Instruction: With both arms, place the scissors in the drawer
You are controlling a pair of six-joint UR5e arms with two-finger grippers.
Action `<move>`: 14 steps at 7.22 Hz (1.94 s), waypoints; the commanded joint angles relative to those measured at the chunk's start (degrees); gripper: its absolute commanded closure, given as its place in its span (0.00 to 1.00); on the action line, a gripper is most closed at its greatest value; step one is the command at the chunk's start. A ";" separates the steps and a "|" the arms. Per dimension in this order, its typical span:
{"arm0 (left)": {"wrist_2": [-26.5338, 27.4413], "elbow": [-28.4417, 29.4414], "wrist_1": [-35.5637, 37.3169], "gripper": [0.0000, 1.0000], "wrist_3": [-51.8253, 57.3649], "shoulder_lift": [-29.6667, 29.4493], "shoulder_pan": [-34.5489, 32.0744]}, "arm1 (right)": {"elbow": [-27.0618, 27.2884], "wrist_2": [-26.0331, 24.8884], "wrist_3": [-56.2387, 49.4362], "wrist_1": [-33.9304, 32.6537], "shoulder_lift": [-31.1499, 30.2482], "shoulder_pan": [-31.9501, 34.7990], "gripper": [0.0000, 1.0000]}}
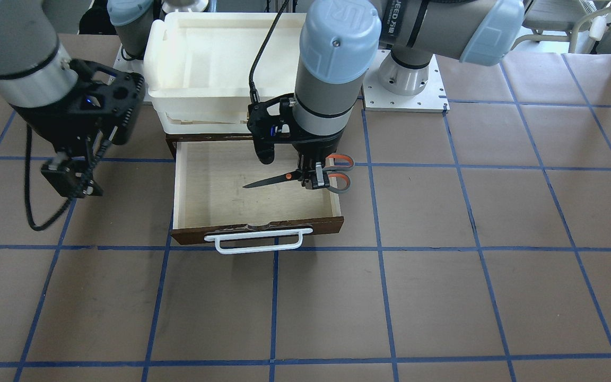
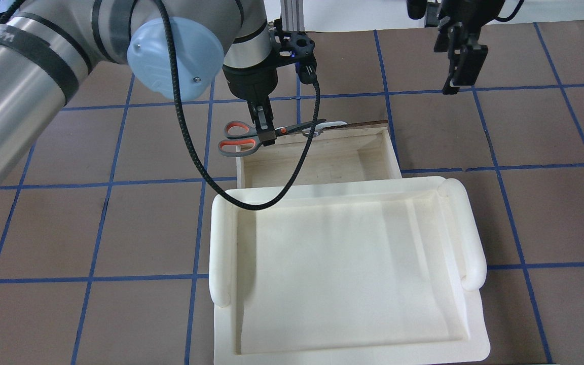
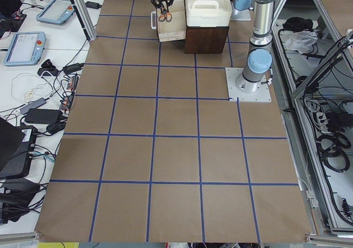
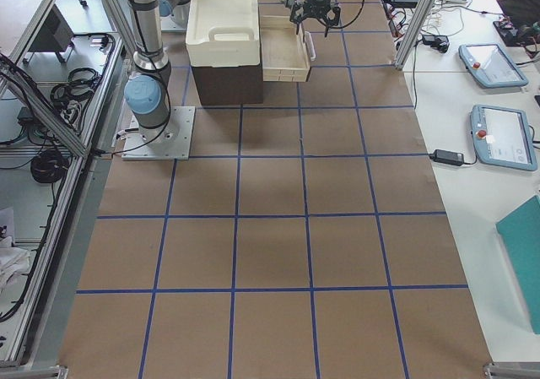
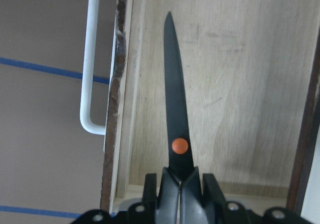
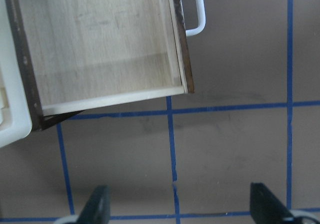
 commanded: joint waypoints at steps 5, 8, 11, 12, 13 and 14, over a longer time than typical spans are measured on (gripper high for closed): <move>-0.49 -2.06 2.52 1.00 -1.78 -5.46 -5.81 | 0.57 0.72 22.00 5.85 -5.42 -5.87 0.00; -0.84 -2.77 2.96 1.00 -2.31 -5.73 -6.17 | 0.83 0.80 49.33 4.79 -5.51 -5.70 0.00; -3.30 -3.38 2.43 1.00 -2.22 -5.81 -6.35 | 3.55 0.81 65.79 0.31 -5.95 -5.08 0.00; -3.39 -3.38 2.43 1.00 -2.31 -5.81 -6.44 | 3.74 0.63 69.57 0.40 -6.04 -4.03 0.00; -4.96 -3.38 2.35 1.00 -2.40 -5.55 -6.87 | 3.74 0.20 71.44 0.31 -6.04 -2.98 0.00; -4.98 -3.38 2.26 1.00 -2.40 -5.72 -7.48 | 3.91 0.02 74.93 0.14 -6.04 -2.88 0.00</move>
